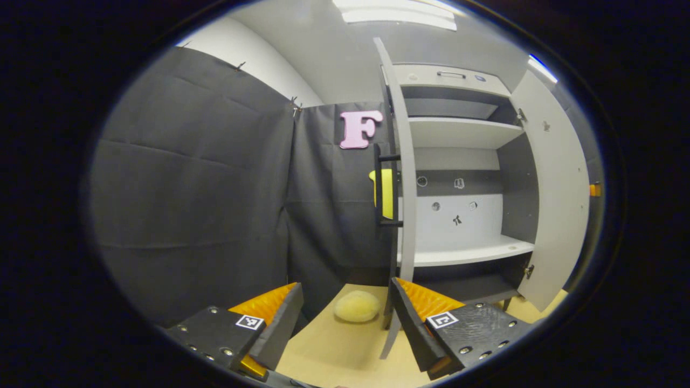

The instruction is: Grasp the bottle in the cabinet with the left hand and place it on the coaster, then close the right door with the right hand and the left door with the left hand.

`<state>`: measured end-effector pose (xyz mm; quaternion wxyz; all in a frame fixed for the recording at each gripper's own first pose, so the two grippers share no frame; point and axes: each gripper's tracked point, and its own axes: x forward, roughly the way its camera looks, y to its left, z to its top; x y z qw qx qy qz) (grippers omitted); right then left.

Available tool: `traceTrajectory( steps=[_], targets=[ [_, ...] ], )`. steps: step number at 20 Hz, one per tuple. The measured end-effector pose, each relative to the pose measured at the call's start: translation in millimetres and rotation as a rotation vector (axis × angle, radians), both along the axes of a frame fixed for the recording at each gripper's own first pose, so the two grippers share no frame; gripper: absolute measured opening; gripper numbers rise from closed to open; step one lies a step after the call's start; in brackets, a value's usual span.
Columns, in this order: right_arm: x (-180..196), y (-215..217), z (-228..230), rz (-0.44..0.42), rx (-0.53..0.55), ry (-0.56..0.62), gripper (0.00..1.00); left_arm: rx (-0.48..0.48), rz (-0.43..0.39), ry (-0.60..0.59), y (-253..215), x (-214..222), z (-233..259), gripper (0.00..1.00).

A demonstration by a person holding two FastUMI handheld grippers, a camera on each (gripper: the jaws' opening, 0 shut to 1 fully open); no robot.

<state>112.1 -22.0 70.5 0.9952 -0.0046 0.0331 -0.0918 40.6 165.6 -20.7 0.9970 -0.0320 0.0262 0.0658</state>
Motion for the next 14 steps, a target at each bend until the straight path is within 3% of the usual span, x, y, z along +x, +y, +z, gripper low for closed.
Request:
traceTrajectory(
  steps=[11,12,14],
  targets=[
    [-3.9,81.1,-1.1,0.143,0.038,-0.026,0.96,-0.016,-0.028,0.002,13.7,13.2,-9.1,0.93],
    [-2.2,88.5,-1.3,0.156,0.045,-0.03,0.92,-0.016,-0.029,0.001,15.8,12.7,-9.2,0.94],
    [1.2,102.6,-3.1,0.181,0.059,-0.03,0.96,-0.016,-0.025,0.0,19.8,11.5,-9.3,0.94]
  ],
)
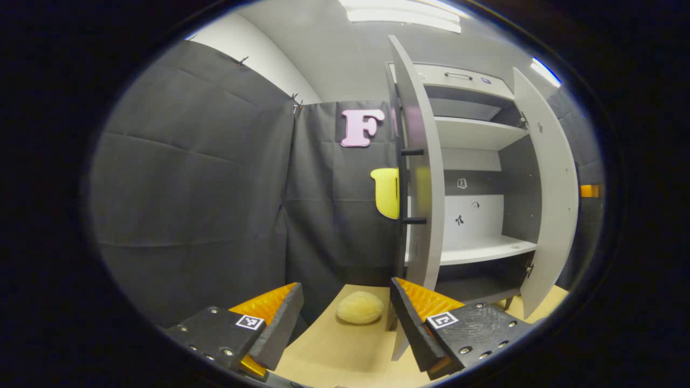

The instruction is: Grasp the bottle in the cabinet with the left hand and place it on the coaster, then close the right door with the right hand and the left door with the left hand.

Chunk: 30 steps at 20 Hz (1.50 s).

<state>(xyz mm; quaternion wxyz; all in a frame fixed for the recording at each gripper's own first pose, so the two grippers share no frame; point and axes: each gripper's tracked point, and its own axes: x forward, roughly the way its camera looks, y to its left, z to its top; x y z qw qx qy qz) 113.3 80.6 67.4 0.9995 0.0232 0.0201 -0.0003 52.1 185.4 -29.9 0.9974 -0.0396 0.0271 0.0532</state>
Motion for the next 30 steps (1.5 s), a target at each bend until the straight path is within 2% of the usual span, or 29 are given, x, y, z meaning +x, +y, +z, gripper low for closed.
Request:
traceTrajectory(
  steps=[6,7,8,9,15,20,26,30],
  targets=[
    [13.7,38.3,-2.6,0.056,0.017,-0.01,0.96,0.0,0.022,0.002,19.7,-6.8,-2.5,0.94],
    [17.4,44.2,-3.2,0.064,0.021,-0.008,0.92,0.002,0.028,0.007,22.7,-7.2,-4.2,0.94],
    [21.6,49.3,-4.6,0.07,0.025,-0.007,0.92,0.004,0.034,0.01,27.0,-7.4,-5.4,0.93],
    [25.5,54.7,-6.3,0.076,0.029,-0.004,0.96,0.004,0.039,0.012,30.5,-7.8,-5.8,0.93],
    [42.4,80.9,-12.7,0.108,0.029,-0.004,0.96,0.003,0.062,0.023,47.0,-10.9,-7.8,0.94],
    [38.4,73.8,-13.7,0.079,0.009,-0.013,0.98,-0.01,0.054,0.032,51.4,-7.9,-7.1,0.94],
    [12.7,52.0,-19.8,0.052,0.0,-0.009,0.97,-0.025,0.007,0.012,62.6,3.8,12.1,0.94],
    [-5.5,41.0,-30.5,0.051,-0.026,-0.003,0.97,-0.079,-0.068,0.006,49.6,49.7,50.7,0.94]
  ],
)
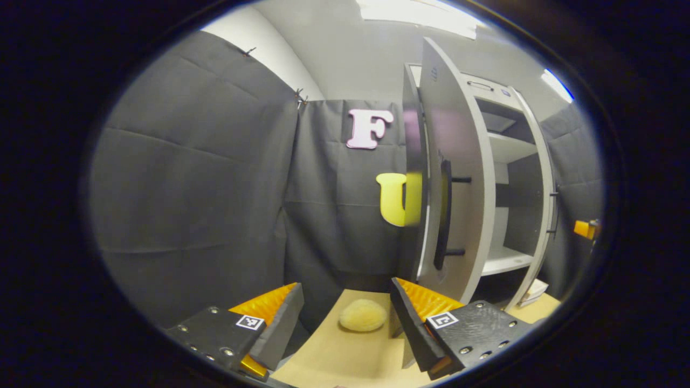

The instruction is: Grasp the bottle in the cabinet with the left hand and place it on the coaster, then close the right door with the right hand and the left door with the left hand.

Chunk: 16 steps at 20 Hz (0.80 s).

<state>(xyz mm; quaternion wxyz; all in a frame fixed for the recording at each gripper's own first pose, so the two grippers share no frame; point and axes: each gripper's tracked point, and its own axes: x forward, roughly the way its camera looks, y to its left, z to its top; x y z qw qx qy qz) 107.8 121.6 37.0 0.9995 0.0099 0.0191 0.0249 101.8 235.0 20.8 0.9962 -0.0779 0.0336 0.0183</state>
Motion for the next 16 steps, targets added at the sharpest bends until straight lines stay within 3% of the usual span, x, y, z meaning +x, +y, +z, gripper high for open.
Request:
traceTrajectory(
  steps=[3,4,7,8,9,14,16],
  targets=[
    [-9.7,-8.5,-10.0,-0.002,-0.021,0.015,0.97,-0.015,-0.015,-0.024,-0.9,22.8,22.0,0.94],
    [-12.9,-11.0,-12.6,0.002,-0.023,0.019,0.93,-0.018,-0.018,-0.03,-1.1,28.2,28.0,0.94],
    [-18.3,-17.0,-13.2,0.01,-0.032,0.009,0.97,-0.023,-0.026,-0.042,-5.4,39.1,45.1,0.94],
    [-19.5,-20.8,-13.5,0.008,-0.039,0.006,0.93,-0.015,-0.027,-0.044,-6.8,42.0,48.2,0.94],
    [-20.1,-24.4,-13.2,0.006,-0.043,0.002,0.98,-0.002,-0.024,-0.043,-7.6,43.8,52.3,0.94],
    [-20.9,-42.4,-18.6,0.007,-0.064,0.011,0.98,0.077,-0.024,-0.039,-33.9,44.3,56.3,0.94],
    [-20.6,-51.7,-20.3,0.007,-0.076,0.018,0.98,0.133,0.013,-0.042,-35.1,41.7,60.4,0.93]
  ],
)
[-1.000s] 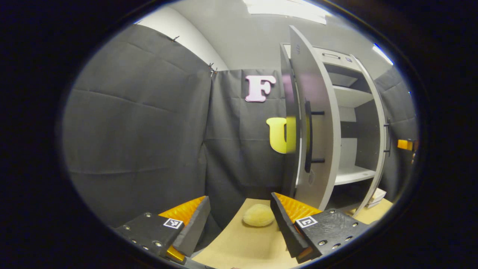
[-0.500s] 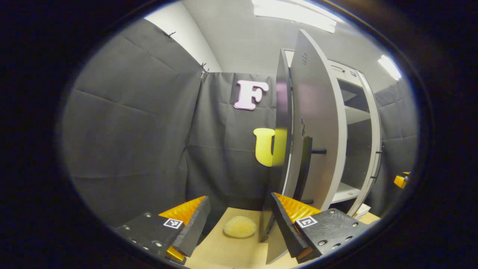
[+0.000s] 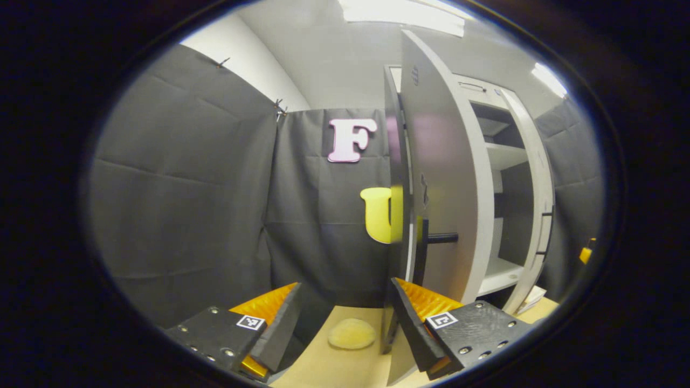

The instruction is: Grasp the bottle in the cabinet with the left hand and place it on the coaster, then close the right door with the right hand and the left door with the left hand.

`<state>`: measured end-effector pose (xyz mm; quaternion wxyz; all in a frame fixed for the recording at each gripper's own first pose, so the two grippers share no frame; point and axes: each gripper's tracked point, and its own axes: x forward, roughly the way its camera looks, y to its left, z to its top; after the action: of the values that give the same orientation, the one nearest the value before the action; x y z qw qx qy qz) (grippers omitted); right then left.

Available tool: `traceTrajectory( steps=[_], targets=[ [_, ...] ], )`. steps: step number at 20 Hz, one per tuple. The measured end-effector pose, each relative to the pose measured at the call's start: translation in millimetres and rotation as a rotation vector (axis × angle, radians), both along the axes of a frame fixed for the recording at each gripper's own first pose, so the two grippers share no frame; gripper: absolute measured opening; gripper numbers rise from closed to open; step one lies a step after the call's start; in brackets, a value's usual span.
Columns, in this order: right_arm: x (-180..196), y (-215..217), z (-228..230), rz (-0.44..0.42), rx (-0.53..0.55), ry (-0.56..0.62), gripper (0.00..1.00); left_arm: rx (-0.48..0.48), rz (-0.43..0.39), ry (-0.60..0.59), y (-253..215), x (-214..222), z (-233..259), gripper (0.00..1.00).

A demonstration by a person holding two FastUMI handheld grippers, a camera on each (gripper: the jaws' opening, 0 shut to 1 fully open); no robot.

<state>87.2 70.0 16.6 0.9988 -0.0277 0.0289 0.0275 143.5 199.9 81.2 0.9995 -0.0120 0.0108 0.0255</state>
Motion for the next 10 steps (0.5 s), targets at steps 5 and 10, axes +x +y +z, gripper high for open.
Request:
traceTrajectory(
  steps=[5,10],
  targets=[
    [3.7,-21.1,-2.0,0.001,0.015,0.001,0.98,0.0,0.032,0.007,-0.6,2.5,-1.8,0.93],
    [9.2,-27.3,-4.0,0.038,0.044,0.016,0.98,0.018,0.057,0.0,-11.2,-0.3,8.7,0.94]
  ],
)
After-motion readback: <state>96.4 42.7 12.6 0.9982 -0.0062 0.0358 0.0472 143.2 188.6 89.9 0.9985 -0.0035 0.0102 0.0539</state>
